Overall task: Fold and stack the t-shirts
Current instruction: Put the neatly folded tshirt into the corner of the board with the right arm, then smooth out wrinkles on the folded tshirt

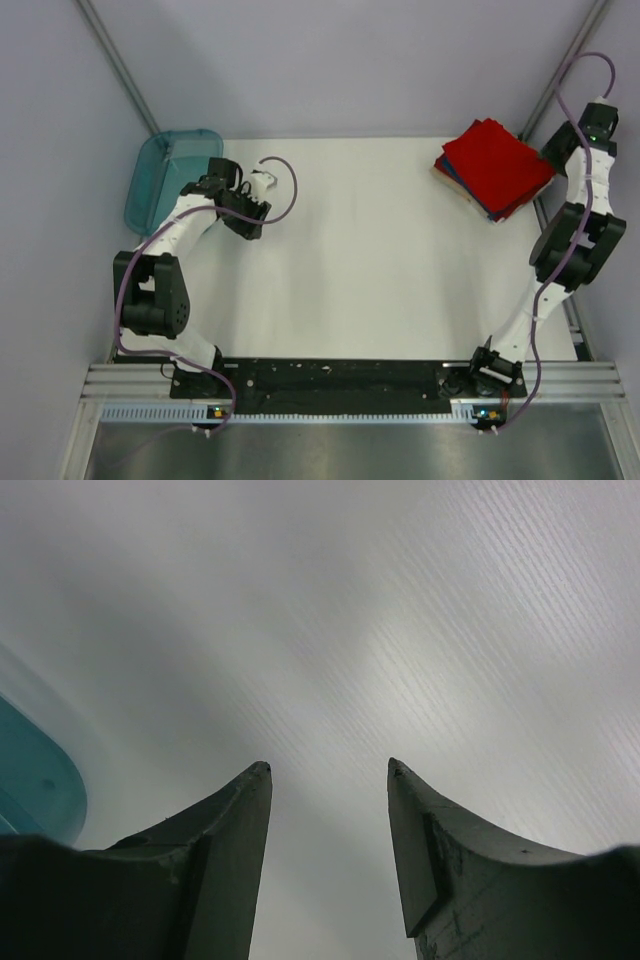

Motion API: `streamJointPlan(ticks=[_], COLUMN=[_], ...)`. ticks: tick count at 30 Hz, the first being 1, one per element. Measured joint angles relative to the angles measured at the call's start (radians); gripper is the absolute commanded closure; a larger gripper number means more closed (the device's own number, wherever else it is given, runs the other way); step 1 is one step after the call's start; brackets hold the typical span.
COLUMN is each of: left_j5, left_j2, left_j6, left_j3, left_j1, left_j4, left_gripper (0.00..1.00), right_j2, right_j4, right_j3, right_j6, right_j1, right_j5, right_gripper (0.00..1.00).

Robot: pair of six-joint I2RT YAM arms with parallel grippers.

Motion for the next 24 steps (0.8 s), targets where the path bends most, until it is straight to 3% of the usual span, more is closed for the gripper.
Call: streamJointPlan(ticks=[7,10,11,16,24], left_j5=[-0.015,-0.015,-0.015,-0.015,-0.018], left_j2=[0.005,0.005,0.005,0.005,0.005], left_j6=[0.005,0.01,0.011,0.02,0.025], left_j3=[0.0,0.0,0.0,0.0,-0.001], left_j1=[0.0,0.0,0.0,0.0,0.0], left_j4=[-0.004,-0.005,-0.006,-0.006,-0.006], left_gripper=[0.45,0.45,0.45,0.45,0.45], right_j2=[-0.002,-0.035,-0.053,-0.147,-0.068], right_j4=[-0.014,-0.007,0.011,0.103,0.194], right_j3=[0.104,0.103,0.082,-0.067,-0.119], right_j6=[-0.092,-0.113,-0.114,-0.109,0.013], right_j1=[-0.007,-0.005,-0.001,0.029,0.089], right_j5=[0.136,0.134,0.119,-0.087,-0.285], right_gripper=[0.43,0.64,0.66,0.96,1.0])
